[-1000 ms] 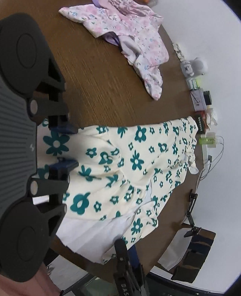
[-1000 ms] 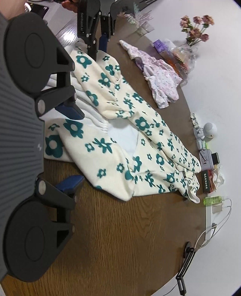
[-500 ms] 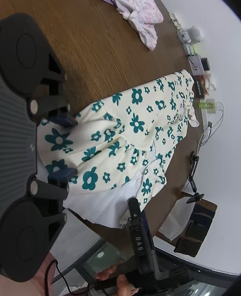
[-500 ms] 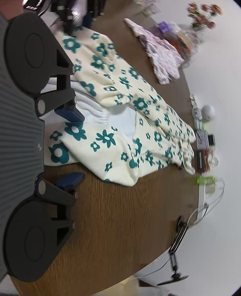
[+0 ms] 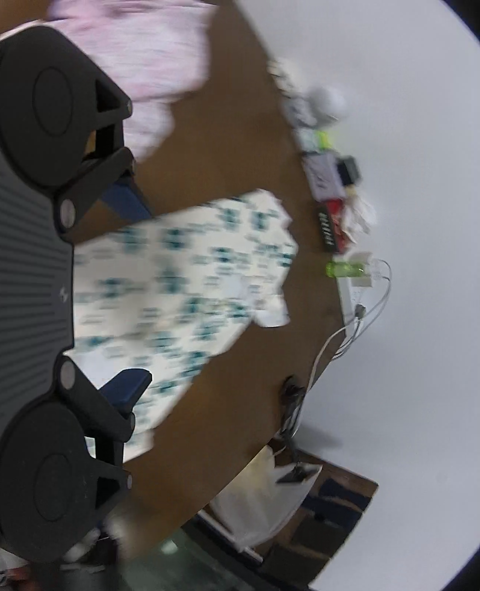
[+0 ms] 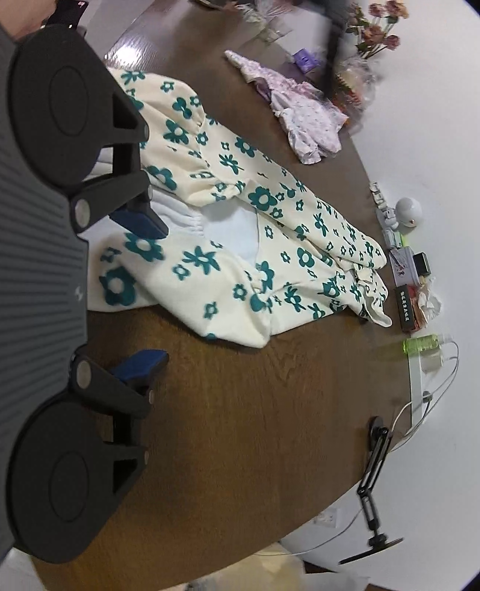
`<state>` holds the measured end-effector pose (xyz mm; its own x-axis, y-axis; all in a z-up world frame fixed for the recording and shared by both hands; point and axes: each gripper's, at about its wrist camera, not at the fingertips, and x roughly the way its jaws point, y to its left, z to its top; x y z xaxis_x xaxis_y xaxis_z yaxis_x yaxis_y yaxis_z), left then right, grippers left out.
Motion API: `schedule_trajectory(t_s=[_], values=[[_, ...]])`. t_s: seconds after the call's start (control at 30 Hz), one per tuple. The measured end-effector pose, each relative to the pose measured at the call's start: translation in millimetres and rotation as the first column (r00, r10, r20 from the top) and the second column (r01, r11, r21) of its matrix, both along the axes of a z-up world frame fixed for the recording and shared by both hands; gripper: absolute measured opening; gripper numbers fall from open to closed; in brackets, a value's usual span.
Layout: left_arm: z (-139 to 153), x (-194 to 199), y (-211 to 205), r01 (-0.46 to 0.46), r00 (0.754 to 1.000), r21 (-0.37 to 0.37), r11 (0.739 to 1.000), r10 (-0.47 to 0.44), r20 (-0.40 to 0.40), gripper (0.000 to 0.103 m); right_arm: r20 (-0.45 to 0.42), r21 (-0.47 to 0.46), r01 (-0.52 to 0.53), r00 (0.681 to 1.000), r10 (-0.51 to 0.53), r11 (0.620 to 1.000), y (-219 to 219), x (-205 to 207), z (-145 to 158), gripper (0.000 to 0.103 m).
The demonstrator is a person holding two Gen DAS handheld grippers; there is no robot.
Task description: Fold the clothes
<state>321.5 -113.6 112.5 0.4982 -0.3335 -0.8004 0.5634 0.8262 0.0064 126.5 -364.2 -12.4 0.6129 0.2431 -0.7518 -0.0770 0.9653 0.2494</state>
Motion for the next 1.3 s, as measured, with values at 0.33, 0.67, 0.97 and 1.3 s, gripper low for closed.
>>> schedule_trajectory(t_s=[0.33,0.67,0.97,1.3], values=[[-56,162,-160,-0.188,0.976,0.111,0.976,0.199,-0.094,0.087,-0.035,-0.002,-0.071,0.997,0.071,0.997,1,29,-8,0.067],[-116,208,-212,-0.204,0.967,0.302,0.931,0.24,-0.086,0.076,-0.051,-0.031,-0.117,0.992,0.115,0.993,10,43,-9,0.055],[-123,199,-213,-0.166,0.977,0.342,0.925,0.201,-0.068,0.026,-0.006,0.018,-0.021,1.0,0.021,1.0,8,34,-13,0.036],[-81,202,-148,-0.168,0.977,-0.002,0.986,0.167,-0.136,0.006,0.093,0.031,0.004,0.996,-0.007,1.0,14,22,19,0.006]])
